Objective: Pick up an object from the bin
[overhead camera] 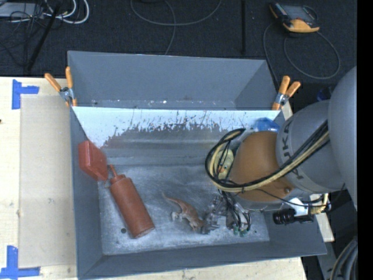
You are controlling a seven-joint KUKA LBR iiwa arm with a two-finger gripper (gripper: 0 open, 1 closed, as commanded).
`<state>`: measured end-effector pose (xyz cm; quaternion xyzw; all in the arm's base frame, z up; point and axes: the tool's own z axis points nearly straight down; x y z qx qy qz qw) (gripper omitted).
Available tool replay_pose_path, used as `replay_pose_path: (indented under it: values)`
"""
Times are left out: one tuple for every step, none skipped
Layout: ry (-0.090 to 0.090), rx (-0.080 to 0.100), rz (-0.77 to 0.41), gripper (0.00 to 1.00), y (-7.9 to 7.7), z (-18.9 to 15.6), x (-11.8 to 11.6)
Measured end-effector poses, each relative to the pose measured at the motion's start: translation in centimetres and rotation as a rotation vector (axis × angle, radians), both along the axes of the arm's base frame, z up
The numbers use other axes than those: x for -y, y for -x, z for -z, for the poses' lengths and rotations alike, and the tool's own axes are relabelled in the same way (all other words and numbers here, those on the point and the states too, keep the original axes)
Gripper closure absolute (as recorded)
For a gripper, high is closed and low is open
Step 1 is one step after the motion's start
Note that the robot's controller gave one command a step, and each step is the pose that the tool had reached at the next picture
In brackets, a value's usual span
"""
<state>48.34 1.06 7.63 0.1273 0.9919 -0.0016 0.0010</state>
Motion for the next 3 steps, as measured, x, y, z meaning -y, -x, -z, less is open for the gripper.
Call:
replay_pose_path:
  values:
    - [-0.002,-0.012,-0.001,1.00,0.3,-1.9,-0.1]
    - [-0.003,-0.011,-0.001,1.00,0.3,-4.2,-0.1]
    - [-0.003,-0.004,-0.002,1.00,0.1,-6.4,-0.1]
